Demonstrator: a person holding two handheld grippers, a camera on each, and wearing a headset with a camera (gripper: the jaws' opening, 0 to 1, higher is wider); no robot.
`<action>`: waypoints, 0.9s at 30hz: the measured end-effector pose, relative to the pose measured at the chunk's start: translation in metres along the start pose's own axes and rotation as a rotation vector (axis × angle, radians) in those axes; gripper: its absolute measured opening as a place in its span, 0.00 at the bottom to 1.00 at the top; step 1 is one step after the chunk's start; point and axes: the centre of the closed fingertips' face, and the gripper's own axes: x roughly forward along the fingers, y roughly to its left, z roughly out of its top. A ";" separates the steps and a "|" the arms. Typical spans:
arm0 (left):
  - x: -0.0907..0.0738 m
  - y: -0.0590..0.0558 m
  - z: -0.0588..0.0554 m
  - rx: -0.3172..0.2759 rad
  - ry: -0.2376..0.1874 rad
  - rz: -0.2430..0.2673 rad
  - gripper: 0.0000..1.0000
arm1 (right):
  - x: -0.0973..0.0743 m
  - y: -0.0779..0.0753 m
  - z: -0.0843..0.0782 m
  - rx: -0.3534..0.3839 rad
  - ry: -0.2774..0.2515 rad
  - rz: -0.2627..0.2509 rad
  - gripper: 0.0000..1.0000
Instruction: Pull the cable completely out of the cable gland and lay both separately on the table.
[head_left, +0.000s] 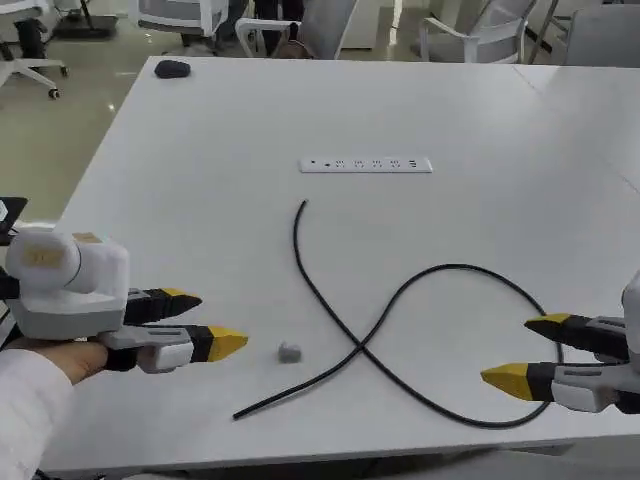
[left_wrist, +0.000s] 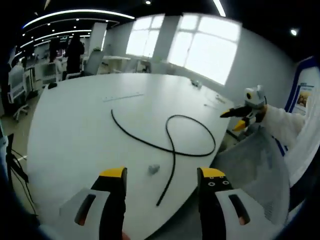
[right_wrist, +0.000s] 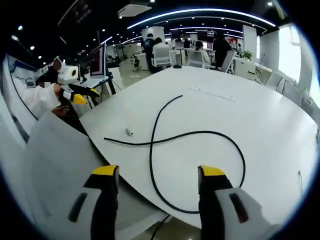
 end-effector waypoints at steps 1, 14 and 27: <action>-0.008 -0.004 0.000 -0.006 -0.012 0.003 0.58 | -0.001 -0.002 -0.003 0.012 0.007 -0.006 0.67; -0.046 -0.025 -0.005 -0.088 -0.088 0.060 0.66 | -0.006 -0.006 -0.014 0.132 0.010 -0.026 0.68; -0.043 -0.036 -0.013 -0.108 -0.082 0.041 0.66 | -0.005 0.011 -0.022 0.090 0.045 0.004 0.68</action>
